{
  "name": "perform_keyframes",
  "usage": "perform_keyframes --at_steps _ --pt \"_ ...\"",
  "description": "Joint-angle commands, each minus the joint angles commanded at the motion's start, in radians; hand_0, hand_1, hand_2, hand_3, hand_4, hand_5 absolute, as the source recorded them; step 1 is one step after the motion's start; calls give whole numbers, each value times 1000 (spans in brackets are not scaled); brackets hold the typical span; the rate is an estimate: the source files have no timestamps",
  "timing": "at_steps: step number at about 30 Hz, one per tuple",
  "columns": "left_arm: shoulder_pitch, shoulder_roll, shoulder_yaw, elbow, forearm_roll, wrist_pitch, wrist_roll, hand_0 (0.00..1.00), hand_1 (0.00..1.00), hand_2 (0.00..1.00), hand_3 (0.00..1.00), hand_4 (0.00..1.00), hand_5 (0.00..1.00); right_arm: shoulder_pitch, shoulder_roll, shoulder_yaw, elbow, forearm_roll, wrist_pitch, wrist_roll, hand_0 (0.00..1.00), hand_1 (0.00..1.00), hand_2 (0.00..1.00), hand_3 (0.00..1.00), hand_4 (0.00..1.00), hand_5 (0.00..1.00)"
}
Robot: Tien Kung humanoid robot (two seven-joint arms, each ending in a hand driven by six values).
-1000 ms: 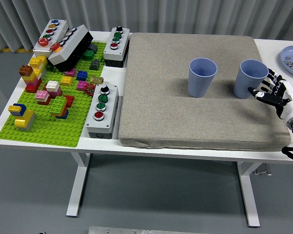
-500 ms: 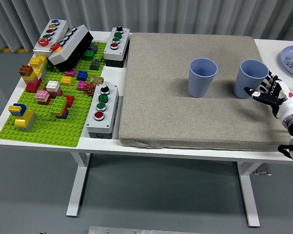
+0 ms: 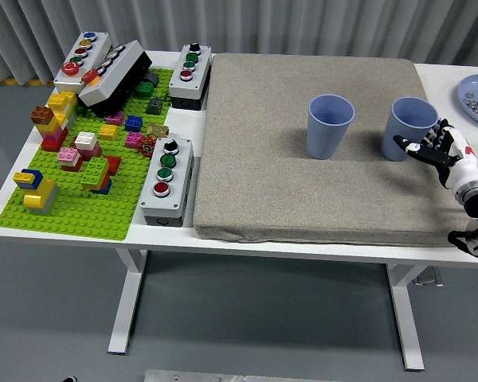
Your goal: Pick cup pour cup place
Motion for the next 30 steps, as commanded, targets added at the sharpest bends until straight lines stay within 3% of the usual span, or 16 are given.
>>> perform_keyframes --at_steps 30 --pt "-9 1 24 0 -8 -1 1 806 752 818 723 513 998 48 27 -11 -76 21 4 22 994 947 998 978 877 378"
